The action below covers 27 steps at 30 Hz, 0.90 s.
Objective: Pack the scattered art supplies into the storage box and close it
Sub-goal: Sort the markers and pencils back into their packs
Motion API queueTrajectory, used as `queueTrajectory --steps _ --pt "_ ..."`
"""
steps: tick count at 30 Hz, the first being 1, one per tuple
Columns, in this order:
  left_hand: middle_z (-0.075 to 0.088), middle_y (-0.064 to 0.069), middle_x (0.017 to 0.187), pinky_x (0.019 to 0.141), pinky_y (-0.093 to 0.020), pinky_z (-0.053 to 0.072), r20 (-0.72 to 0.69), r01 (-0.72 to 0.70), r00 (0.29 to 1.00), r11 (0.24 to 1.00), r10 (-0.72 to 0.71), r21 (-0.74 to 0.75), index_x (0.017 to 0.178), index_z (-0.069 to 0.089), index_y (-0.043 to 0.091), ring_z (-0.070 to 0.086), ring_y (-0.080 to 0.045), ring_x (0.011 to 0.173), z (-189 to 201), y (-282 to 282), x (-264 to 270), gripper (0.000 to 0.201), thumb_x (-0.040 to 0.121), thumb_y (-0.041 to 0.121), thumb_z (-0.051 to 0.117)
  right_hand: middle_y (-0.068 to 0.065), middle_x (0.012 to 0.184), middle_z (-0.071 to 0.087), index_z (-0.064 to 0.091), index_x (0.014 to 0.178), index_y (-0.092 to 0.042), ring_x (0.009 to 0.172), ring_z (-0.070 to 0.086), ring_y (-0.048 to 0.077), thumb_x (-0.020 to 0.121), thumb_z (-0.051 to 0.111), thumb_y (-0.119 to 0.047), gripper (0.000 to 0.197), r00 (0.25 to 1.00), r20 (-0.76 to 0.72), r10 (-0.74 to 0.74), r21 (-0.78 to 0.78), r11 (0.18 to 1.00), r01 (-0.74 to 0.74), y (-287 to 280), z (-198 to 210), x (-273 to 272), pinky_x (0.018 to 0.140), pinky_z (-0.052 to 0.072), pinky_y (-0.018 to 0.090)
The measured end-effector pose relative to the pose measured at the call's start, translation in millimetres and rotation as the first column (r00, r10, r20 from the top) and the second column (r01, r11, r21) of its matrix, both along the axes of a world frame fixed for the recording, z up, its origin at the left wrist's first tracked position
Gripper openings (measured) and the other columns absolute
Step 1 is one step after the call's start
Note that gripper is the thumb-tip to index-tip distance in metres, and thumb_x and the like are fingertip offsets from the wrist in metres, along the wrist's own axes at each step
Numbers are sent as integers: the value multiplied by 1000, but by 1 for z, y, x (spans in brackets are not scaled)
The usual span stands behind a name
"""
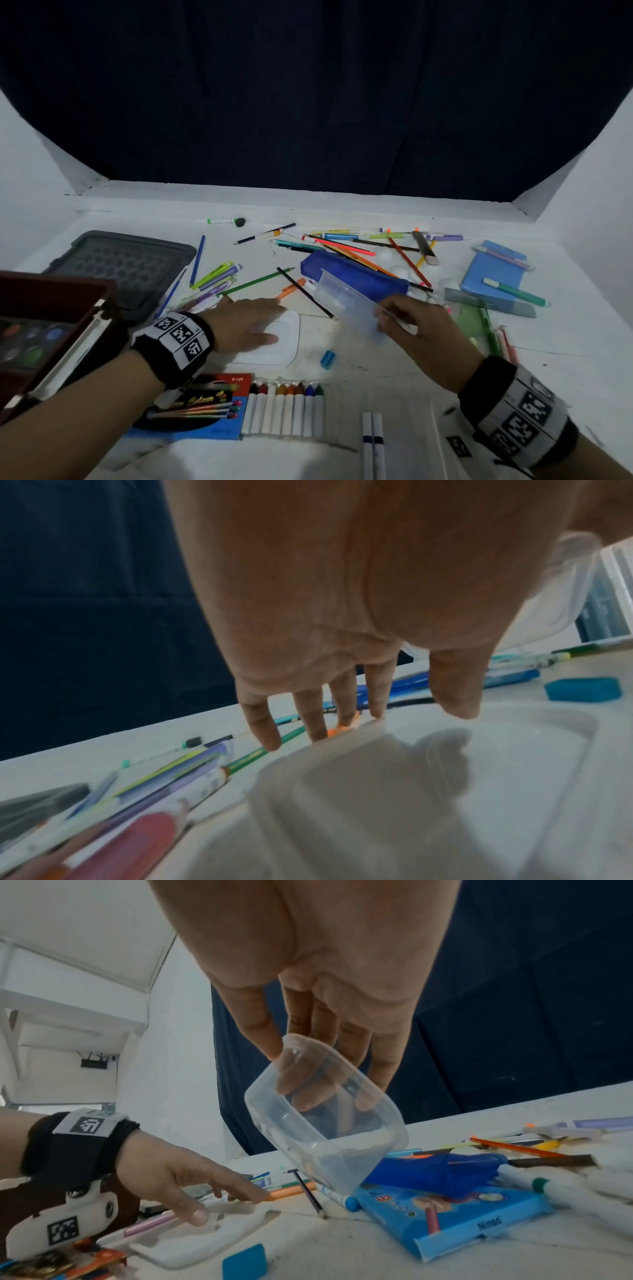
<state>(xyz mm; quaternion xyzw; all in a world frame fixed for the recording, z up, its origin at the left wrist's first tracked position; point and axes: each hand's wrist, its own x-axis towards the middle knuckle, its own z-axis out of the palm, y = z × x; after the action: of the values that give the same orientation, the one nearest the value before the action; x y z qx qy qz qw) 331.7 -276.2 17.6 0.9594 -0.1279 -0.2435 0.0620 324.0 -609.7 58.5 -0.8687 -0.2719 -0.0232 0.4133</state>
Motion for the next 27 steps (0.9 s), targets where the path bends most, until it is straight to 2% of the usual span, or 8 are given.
queueTrajectory --steps 2,4,9,13,16,19,23,27 --pt "2 13 166 124 -43 11 7 -13 1000 1000 13 23 157 9 41 12 -12 152 -1 6 -3 113 59 97 4 -11 80 70 66 86 -20 81 65 5 92 62 -14 9 1000 -16 7 -24 1000 -8 6 -3 -2 72 45 11" --pt "2 6 168 124 -43 10 35 -53 998 994 50 94 158 11 36 11 -15 153 3 5 -4 108 68 96 7 -10 82 70 66 86 -19 83 65 4 92 63 -13 9 1000 -24 13 -38 999 -13 12 -7 -3 72 42 7" --pt "34 2 157 118 -41 22 52 -73 996 988 66 137 153 30 31 29 -18 145 22 3 -10 69 94 66 42 -11 83 69 65 88 -20 85 66 5 92 63 -13 9 999 -27 43 -14 999 -43 19 -10 -4 75 47 14" --pt "38 3 154 116 -53 25 76 -37 997 966 18 257 147 32 33 35 -20 142 30 5 -37 59 96 60 44 -12 84 69 65 92 -22 87 67 5 94 60 -15 9 993 -55 107 2 994 -107 18 -8 -11 78 50 19" --pt "20 0 165 120 -57 17 -21 -5 1000 960 12 280 154 19 39 22 -23 150 25 4 -56 59 101 57 36 -11 81 70 64 94 -22 83 66 6 96 58 -13 11 988 -101 117 24 993 -116 12 -9 -15 78 46 14" --pt "0 4 168 123 -52 13 -67 -26 997 977 41 211 156 9 45 16 -21 152 14 4 -63 57 104 53 30 -8 82 71 61 93 -24 83 65 10 99 53 -15 14 980 -162 118 49 992 -112 9 -11 -17 81 47 21" --pt "4 4 168 121 -54 20 -19 9 1000 989 -6 148 155 13 45 21 -24 150 5 -6 -58 54 105 50 31 -2 85 71 59 91 -23 85 66 14 101 48 -22 14 977 -196 79 99 993 -61 7 -17 -17 88 50 38" --pt "11 3 167 120 -52 17 -16 45 999 991 -44 127 155 21 42 22 -25 149 11 -32 -51 51 106 49 30 -5 85 70 59 96 -20 86 65 9 99 52 -15 10 988 -146 57 111 993 -41 13 -15 -16 84 49 26"
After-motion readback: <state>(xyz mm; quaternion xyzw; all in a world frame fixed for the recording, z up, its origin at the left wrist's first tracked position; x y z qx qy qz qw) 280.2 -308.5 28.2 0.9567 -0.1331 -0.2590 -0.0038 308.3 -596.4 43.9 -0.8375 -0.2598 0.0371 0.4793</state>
